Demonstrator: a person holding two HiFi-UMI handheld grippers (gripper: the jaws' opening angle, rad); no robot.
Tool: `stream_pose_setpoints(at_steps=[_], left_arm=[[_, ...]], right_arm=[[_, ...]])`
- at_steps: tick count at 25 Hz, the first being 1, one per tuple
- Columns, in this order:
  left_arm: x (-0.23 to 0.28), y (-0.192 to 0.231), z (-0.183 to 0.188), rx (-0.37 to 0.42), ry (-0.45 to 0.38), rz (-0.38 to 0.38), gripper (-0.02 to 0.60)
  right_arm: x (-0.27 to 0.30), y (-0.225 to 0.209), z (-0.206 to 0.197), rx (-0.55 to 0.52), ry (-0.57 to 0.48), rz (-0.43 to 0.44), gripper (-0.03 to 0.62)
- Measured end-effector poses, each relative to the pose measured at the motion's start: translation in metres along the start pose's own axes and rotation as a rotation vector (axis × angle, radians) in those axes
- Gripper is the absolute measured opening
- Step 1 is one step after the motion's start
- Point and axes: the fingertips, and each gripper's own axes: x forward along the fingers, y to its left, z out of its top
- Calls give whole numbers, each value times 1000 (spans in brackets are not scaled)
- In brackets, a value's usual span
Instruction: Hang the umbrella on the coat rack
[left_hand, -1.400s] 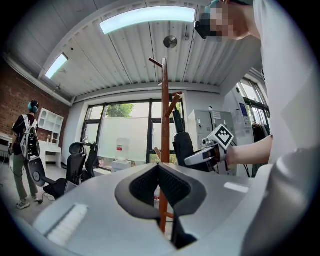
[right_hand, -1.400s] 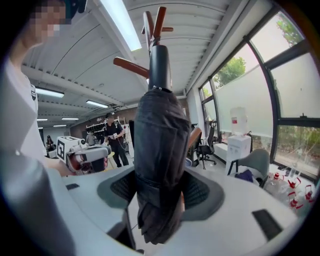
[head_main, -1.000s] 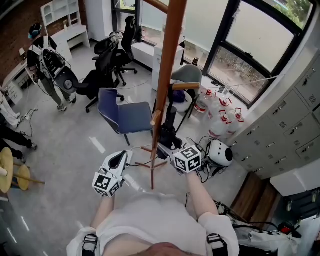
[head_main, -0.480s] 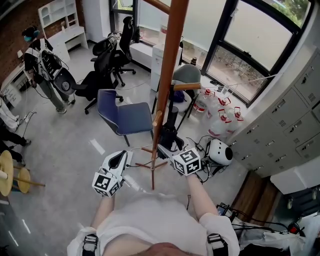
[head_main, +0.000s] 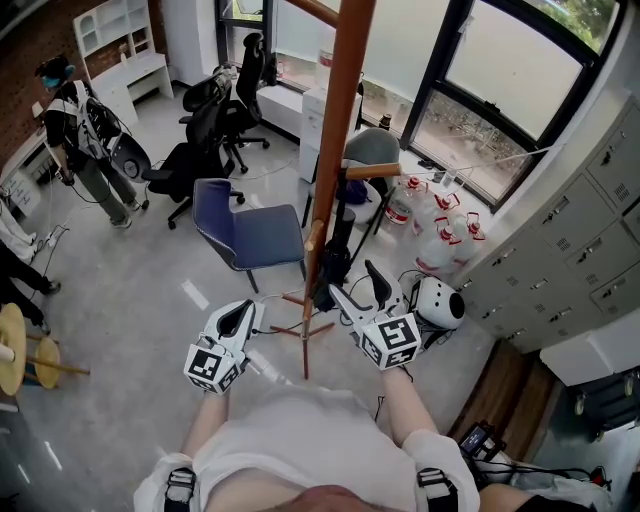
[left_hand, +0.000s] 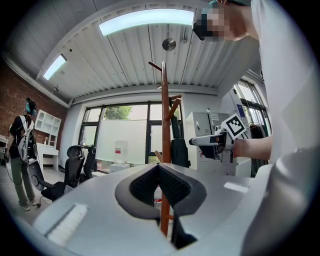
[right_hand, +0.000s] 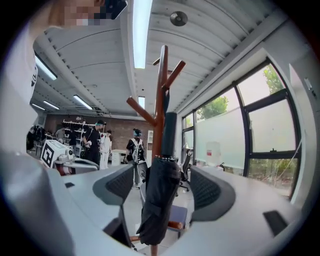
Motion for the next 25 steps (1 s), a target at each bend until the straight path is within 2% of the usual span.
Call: stream_pose_setpoints(at_steps=[6, 7, 10, 11, 15, 25], left_arm=[[1, -6, 5, 4, -8, -13, 11], [1, -7, 5, 5, -9, -14, 11], [1, -8, 4, 6, -8, -16, 11], [2, -8, 4, 5, -8, -16, 11], [4, -11, 4, 6, -11, -20, 11], [3, -12, 6, 9, -15, -11, 11]], right_arm=[[-23, 2, 5, -13, -52, -53, 312], [-26, 3, 4, -7, -56, -59, 261], [-34, 4, 2, 22, -89, -83, 28], [-35, 5, 1, 37, -101, -83, 9], [-36, 8, -5, 100, -106, -60, 6], [-37, 10, -11, 118, -88, -48, 6]])
